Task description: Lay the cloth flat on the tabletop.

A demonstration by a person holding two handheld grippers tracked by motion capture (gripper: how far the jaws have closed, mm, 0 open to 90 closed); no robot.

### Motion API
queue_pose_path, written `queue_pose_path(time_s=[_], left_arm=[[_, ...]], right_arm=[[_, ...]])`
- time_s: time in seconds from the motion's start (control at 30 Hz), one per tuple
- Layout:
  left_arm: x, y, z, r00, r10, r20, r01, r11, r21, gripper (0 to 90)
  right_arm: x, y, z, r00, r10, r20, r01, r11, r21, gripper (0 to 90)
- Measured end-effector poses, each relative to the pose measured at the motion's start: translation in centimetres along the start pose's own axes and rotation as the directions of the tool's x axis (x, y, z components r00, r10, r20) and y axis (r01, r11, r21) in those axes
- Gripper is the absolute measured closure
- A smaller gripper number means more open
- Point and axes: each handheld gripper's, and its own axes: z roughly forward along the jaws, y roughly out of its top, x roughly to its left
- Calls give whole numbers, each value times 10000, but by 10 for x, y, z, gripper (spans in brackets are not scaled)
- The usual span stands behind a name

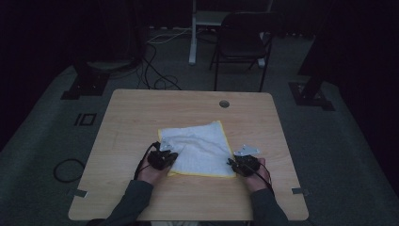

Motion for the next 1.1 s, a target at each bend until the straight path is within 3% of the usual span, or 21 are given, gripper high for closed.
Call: queue_pose_path(time_s=[0.37, 0.5, 0.8, 1.1], left_arm=[[20, -11, -13, 9981, -312, -539, 321, 9994, 161, 900], [19, -14, -17, 9977, -162, -663, 175, 9997, 198, 900], [15, -18, -21, 9975, -244, -667, 255, 9995, 160, 886], [12, -26, -27, 9976, -263, -639, 267, 9996, 47, 843]], right_arm=[[-1, -6, -7, 9998, 21, 202, -25, 9999, 156, 681], [0, -8, -10, 9997, 20, 229, -25, 9998, 187, 683], [7, -11, -17, 10000, 3, 4, -3, 9992, 412, 728], [17, -14, -26, 9992, -351, -171, 363, 9966, 746, 751]])
